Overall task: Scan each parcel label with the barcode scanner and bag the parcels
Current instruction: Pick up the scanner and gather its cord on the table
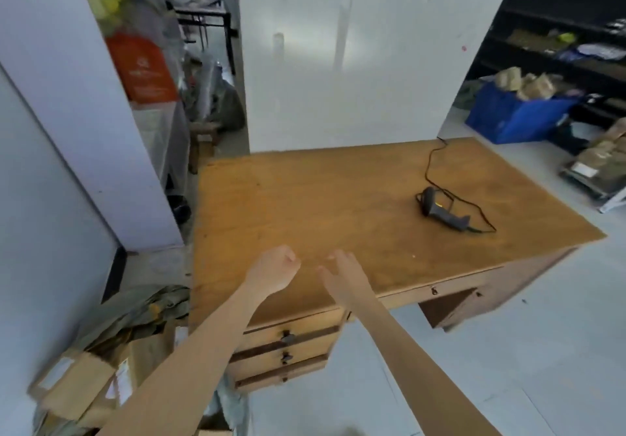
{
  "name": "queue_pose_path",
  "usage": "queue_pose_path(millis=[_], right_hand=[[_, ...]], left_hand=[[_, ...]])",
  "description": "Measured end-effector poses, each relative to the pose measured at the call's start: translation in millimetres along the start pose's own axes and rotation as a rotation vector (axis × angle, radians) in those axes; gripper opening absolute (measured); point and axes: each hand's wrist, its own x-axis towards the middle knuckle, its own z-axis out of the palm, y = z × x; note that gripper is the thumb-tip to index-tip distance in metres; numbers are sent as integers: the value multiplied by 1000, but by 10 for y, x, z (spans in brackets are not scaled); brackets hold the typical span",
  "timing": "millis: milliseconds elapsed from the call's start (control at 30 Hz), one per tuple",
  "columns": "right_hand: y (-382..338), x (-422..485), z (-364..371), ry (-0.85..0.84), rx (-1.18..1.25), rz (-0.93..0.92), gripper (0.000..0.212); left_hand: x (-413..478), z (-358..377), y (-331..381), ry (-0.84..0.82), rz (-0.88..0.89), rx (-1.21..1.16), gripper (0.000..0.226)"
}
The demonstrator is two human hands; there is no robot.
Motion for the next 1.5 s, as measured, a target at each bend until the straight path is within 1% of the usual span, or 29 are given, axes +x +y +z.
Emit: queue_pose_path(millis=[133,233,367,467,700,867,1033,1167,1267,1500], right_hand=[[611,338,-771,69,-61,18,43],[1033,553,-1273,76,-88,54,40],[1494,863,-1794,83,-118,80,37],[1723,1078,-2052,60,-120,84,38],[2040,1801,-2411,32,-179,32,40],[2123,2401,-2617,0,-279,29,39],[2166,2859,-2795,-13,-314,7,35],[2236,3137,-2888,-41,-358,-63,35],[2277,3364,-2992,-82,-380,-122,40],[2427,3778,-3228,-140,-420,-281,40]], left_hand=[[439,425,881,-13,70,73,35],[719,777,1430,-46,87,104,36],[1084,1124,1989,-68,104,146,34],[1362,1278,2253,-73,110,216,32],[2177,1414,2615,-44,64,281,32],[2683,1356,2795,-48,30,305,37],[3054,1270,2910,-28,3,341,41],[3251,1268,2970,-11,-20,377,42],[3365,1254,3043,22,-56,398,43],[3469,1379,3265,76,-207,364,45]])
